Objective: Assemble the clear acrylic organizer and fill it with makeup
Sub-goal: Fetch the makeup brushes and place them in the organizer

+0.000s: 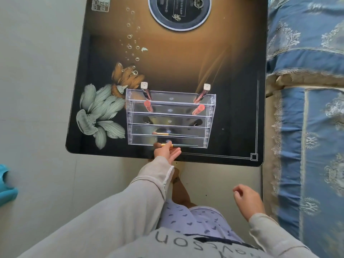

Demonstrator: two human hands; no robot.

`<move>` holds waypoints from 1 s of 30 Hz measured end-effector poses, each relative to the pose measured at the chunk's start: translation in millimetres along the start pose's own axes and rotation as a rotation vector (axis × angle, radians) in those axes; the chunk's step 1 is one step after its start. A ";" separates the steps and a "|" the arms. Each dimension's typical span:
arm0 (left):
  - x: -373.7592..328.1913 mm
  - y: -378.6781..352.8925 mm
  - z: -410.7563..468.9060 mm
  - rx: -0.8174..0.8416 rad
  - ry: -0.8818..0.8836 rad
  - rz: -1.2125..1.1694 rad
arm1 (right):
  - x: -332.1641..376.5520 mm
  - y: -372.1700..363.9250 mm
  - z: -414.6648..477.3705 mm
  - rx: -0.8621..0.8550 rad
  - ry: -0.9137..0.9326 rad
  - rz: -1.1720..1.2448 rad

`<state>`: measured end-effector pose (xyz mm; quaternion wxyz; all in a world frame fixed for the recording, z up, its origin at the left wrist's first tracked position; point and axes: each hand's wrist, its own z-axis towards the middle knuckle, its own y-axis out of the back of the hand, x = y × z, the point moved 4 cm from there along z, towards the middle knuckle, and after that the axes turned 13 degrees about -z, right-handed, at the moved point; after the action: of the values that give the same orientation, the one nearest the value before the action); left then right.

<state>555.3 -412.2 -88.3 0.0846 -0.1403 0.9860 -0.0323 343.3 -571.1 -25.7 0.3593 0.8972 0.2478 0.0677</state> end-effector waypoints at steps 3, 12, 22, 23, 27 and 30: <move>0.4 -1.6 5.9 -0.058 -0.038 0.033 | 5.6 -3.4 3.0 0.014 0.032 0.006; -2.0 2.2 12.6 -0.258 -0.195 0.188 | 16.1 -8.4 7.7 0.054 0.064 -0.029; -13.6 17.3 15.1 -0.238 -0.105 0.254 | 3.0 -9.3 8.0 0.087 0.045 -0.063; -15.0 18.8 14.0 -0.228 -0.103 0.269 | 3.9 -8.9 7.5 0.093 0.040 -0.066; -20.3 24.7 10.0 -0.200 -0.125 0.391 | 10.0 -10.0 9.4 0.095 0.038 -0.052; -24.5 31.4 6.7 -0.159 -0.170 0.498 | 19.3 -11.7 10.7 0.094 0.063 -0.048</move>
<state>571.1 -375.4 -93.7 0.1610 0.0980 0.9789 0.0791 358.6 -560.8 -42.6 0.3105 0.9042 0.2831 0.0757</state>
